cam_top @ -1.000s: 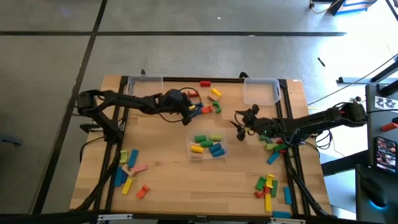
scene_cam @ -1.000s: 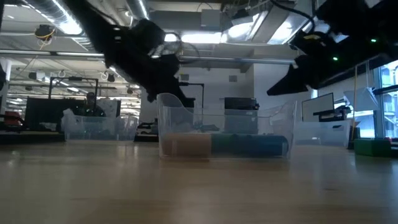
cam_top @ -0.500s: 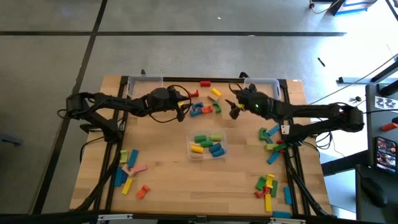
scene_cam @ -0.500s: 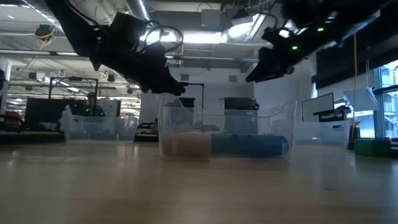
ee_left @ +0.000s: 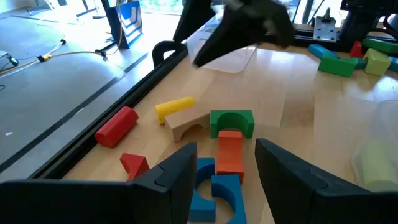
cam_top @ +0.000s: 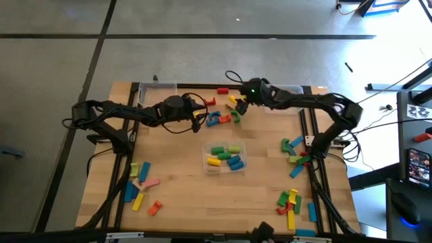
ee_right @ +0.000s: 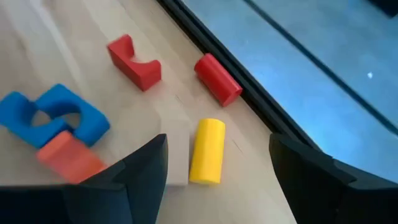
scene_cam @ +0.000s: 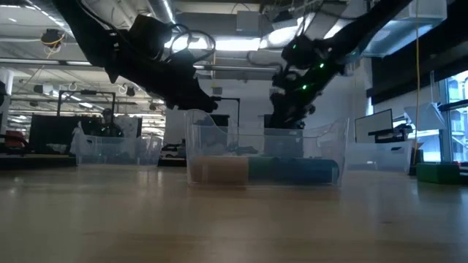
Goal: Sort blocks by size
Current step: Put the yellow cylindrical block into the bottom transparent bin
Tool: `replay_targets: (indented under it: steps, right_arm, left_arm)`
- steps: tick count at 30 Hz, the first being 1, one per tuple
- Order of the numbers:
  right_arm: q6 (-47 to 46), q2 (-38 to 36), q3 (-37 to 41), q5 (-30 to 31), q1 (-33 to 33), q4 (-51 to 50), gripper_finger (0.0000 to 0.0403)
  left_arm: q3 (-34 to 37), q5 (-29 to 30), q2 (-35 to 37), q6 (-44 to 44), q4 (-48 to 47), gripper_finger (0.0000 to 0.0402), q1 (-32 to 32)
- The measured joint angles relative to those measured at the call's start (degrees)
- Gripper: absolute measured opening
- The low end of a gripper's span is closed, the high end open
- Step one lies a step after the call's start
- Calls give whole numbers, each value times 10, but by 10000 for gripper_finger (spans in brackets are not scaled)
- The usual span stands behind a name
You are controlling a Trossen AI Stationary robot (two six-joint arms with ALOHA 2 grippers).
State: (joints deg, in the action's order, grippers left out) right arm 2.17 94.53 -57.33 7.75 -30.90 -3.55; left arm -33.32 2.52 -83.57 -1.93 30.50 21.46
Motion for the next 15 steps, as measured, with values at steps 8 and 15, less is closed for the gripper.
replay_targets:
  steps: [8, 15]
  right_arm:
    - [10, 76, -31, -9, -23, 1, 273]
    - [13, 101, -32, -9, -22, 10, 273]
  left_arm:
    - [0, 0, 0, 2, -4, 159, -1]
    - [0, 0, 0, 2, -3, 159, -1]
